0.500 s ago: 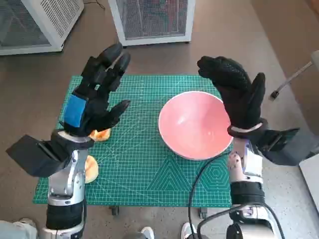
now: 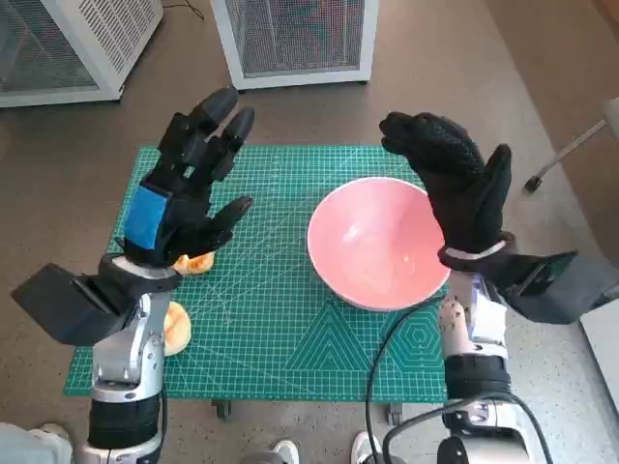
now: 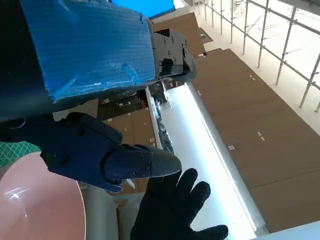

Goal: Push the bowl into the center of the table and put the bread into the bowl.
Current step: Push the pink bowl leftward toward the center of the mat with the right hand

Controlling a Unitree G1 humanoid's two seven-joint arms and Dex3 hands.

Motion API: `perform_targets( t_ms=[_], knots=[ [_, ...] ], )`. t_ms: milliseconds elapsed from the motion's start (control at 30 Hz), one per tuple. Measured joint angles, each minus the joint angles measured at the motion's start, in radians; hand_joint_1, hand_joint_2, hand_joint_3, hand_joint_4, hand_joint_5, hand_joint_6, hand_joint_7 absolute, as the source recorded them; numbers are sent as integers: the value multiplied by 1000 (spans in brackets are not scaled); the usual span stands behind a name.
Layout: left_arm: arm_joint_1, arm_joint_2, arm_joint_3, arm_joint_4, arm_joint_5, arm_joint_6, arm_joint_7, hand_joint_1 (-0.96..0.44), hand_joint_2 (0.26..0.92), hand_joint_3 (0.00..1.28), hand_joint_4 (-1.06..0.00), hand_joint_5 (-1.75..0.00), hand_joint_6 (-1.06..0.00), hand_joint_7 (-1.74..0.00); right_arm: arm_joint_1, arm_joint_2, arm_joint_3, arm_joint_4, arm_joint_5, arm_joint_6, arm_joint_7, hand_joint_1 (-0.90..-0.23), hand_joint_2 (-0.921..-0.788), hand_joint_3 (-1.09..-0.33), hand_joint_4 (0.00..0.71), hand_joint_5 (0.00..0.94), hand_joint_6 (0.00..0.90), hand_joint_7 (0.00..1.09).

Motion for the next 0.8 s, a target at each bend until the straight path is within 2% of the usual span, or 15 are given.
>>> perform_targets(
  t_ms=[567,700,800],
  knots=[
    [0,-3,-2,0,6,0,9,-428,921,332,-257,-10,-49,-503,5,-4,-8,-3,0,4,0,-610,-921,-598,222,1,357,3],
    [1,-3,-2,0,10,-1,12,-431,921,331,-263,-12,-51,-504,4,-16,-16,3,1,4,2,-616,-921,-606,218,0,354,1],
    [1,-3,-2,0,14,-2,15,-430,921,330,-269,-14,-55,-504,0,-38,-38,40,4,2,9,-615,-921,-615,213,0,351,0]
  ],
)
